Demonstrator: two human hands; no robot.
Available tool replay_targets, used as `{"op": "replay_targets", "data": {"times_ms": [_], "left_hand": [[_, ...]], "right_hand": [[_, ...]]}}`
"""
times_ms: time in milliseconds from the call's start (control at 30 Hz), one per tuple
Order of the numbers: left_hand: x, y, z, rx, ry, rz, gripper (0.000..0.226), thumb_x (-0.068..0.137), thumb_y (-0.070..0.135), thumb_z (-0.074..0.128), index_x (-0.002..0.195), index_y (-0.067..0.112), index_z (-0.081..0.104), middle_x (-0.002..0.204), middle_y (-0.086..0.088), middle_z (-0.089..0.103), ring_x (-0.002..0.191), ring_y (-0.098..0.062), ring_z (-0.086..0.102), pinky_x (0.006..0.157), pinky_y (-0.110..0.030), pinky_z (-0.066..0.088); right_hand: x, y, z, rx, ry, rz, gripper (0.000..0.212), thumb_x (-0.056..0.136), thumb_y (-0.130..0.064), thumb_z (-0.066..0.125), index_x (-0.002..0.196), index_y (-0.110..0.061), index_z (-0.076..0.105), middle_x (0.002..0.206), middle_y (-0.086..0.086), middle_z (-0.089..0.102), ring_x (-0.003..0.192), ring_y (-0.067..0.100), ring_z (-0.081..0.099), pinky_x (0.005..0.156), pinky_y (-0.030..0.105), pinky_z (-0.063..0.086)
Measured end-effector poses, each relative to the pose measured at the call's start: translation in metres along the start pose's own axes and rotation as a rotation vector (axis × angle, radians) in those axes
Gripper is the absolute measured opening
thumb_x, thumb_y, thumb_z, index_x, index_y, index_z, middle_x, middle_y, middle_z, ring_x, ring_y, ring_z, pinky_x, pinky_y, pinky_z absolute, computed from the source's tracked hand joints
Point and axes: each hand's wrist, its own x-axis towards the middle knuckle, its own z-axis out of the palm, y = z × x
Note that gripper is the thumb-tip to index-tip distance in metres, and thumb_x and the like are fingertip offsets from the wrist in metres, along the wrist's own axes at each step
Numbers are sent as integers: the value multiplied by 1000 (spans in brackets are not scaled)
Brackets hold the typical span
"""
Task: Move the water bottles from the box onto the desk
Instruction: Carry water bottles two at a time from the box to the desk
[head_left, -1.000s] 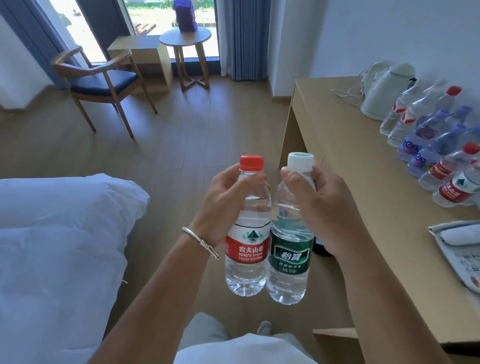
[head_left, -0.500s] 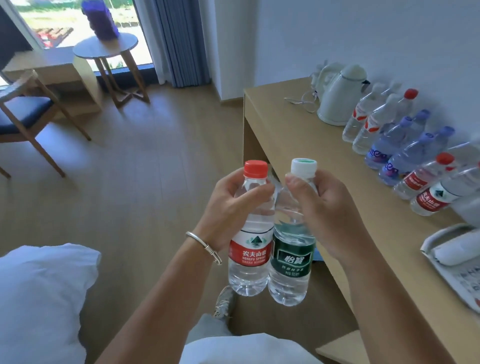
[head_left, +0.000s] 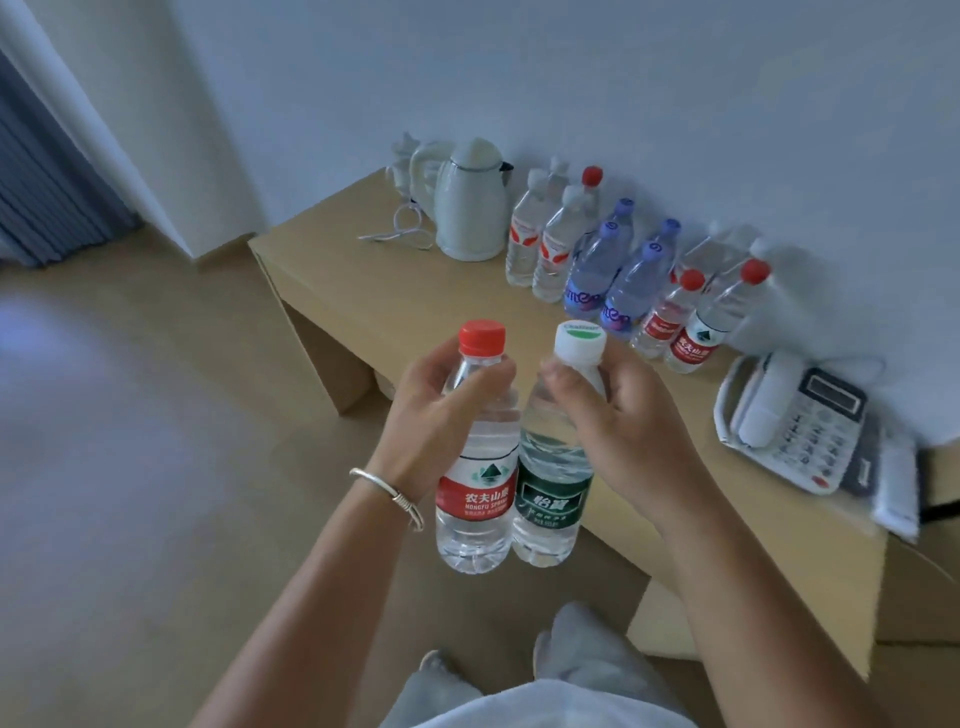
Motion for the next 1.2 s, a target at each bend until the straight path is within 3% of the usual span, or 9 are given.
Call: {"op": "replay_targets", "data": {"times_ms": [233, 433, 567, 667, 767, 867, 1000, 1133, 1200], "left_hand": [[72, -10, 48, -12, -165, -39, 13, 82, 23, 66, 86, 10, 66, 73, -2, 66, 70, -19, 68, 66, -29, 57], [133, -25, 93, 106, -247, -13, 9, 83, 26, 66, 82, 31, 73, 77, 6, 71, 79, -15, 72, 74, -32, 58], [174, -35, 101, 221, -260, 28, 12, 84, 35, 70, 94, 31, 74, 93, 3, 74, 95, -21, 70, 92, -51, 55], [202, -39, 99, 291, -224, 28, 16, 83, 38, 70, 96, 31, 74, 96, 1, 75, 98, -23, 70, 94, -52, 53], [227, -41, 91, 324, -198, 25, 8, 85, 29, 70, 92, 27, 73, 90, -1, 74, 89, -18, 69, 89, -46, 56], [249, -41, 78, 374, -208, 63, 12, 86, 27, 67, 97, 26, 72, 96, 4, 73, 94, -10, 66, 89, -40, 54], [279, -41, 54, 467, -202, 59, 14, 83, 38, 67, 94, 45, 70, 97, 17, 72, 99, -10, 66, 96, -43, 51], [322, -48, 18, 541, -259, 44, 11, 91, 26, 69, 96, 35, 69, 98, 7, 72, 96, -13, 62, 93, -38, 48], [349, -54, -1, 595, -315, 45, 10, 91, 26, 69, 101, 27, 71, 100, 2, 73, 97, -17, 62, 89, -29, 47]], "right_hand": [[31, 34, -39, -4, 174, 62, 17, 89, -48, 60, 88, -31, 56, 77, -16, 59, 76, 5, 57, 68, 23, 41], [74, 73, -75, -5, 257, 70, 29, 86, -50, 60, 100, -25, 62, 91, -7, 68, 86, 9, 64, 75, 28, 50], [108, 89, -86, 1, 285, 82, 22, 84, -50, 62, 94, -32, 60, 85, -11, 66, 81, 1, 61, 67, 13, 44], [137, 98, -88, -2, 272, 74, 15, 83, -49, 62, 86, -36, 56, 78, -24, 62, 73, -5, 59, 62, 8, 40], [162, 106, -84, 3, 232, 72, 17, 86, -46, 67, 91, -32, 58, 78, -16, 64, 74, -4, 60, 61, 8, 40], [187, 111, -73, 5, 211, 63, 20, 89, -41, 69, 97, -25, 61, 80, -14, 64, 76, -5, 60, 62, 7, 40], [216, 109, -51, -3, 191, 71, 18, 89, -41, 67, 99, -28, 61, 81, -17, 65, 80, -8, 61, 64, 6, 41], [255, 116, -22, -40, 203, 126, 15, 90, -40, 67, 98, -28, 63, 83, -14, 67, 82, -3, 63, 65, 8, 42], [275, 123, -3, -98, 238, 148, 24, 89, -47, 66, 101, -27, 64, 95, -11, 67, 93, 3, 63, 76, 19, 48]]}}
